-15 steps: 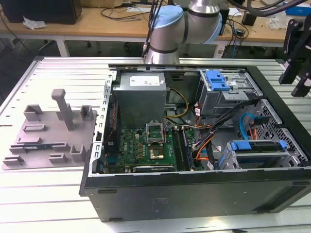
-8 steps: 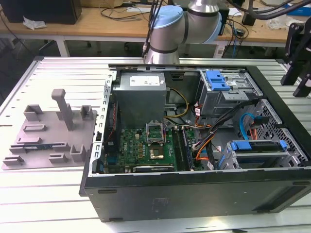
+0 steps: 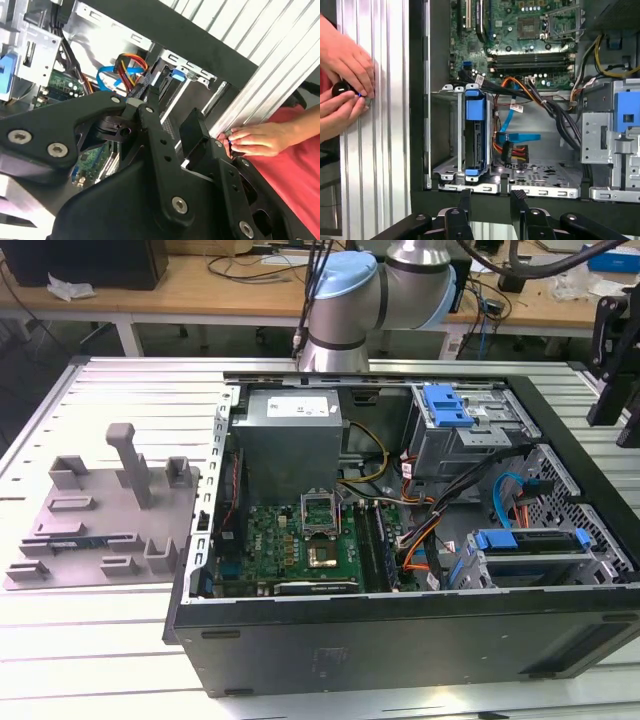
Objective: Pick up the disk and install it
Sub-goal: 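Insert the first disk wire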
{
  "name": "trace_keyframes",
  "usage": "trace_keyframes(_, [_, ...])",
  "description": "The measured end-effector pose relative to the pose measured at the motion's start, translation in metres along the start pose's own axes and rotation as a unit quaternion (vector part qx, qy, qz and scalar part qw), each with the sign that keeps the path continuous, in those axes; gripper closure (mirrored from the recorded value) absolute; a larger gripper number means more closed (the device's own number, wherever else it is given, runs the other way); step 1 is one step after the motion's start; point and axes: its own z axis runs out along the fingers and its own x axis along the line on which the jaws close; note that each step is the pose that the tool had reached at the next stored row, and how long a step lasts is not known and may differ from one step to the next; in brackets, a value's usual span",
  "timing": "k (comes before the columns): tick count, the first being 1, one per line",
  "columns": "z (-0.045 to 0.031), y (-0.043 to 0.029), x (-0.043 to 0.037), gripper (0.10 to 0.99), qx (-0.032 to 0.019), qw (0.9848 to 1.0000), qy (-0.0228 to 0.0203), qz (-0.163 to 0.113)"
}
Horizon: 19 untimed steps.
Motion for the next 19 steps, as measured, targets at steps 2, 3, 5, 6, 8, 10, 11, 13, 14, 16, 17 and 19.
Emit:
trace_keyframes(2, [0.0019,0.0001,-0.0005,0.639,0.0032,0.9999,0.0018,0.015])
trace_keyframes(3, [0.0031,0.0004,-0.0009,0.639,0.0028,0.9998,0.0021,0.017])
trace_keyframes(5, [0.0059,0.0012,-0.0021,0.639,0.0021,0.9998,0.0024,0.020])
trace_keyframes(6, [0.0078,0.0016,-0.0026,0.639,0.0014,0.9997,0.0026,0.024])
trace_keyframes(8, [0.0118,0.0019,-0.0034,0.639,-0.0012,0.9993,0.0031,0.037])
trace_keyframes(10, [0.0160,0.0020,-0.0042,0.639,-0.0041,0.9987,0.0034,0.051])
trace_keyframes(11, [0.0184,0.0021,-0.0047,0.639,-0.0058,0.9982,0.0036,0.060])
trace_keyframes(13, [0.0229,0.0022,-0.0056,0.639,-0.0091,0.9970,0.0041,0.076])
trace_keyframes(14, [0.0252,0.0023,-0.0060,0.639,-0.0107,0.9964,0.0044,0.084])
trace_keyframes(16, [0.0291,0.0027,-0.0069,0.639,-0.0127,0.9955,0.0049,0.094])
trace_keyframes(17, [0.0307,0.0031,-0.0078,0.639,-0.0129,0.9953,0.0054,0.096])
trace_keyframes(19, [0.0347,0.0065,-0.0125,0.639,-0.0129,0.9952,0.0079,0.097])
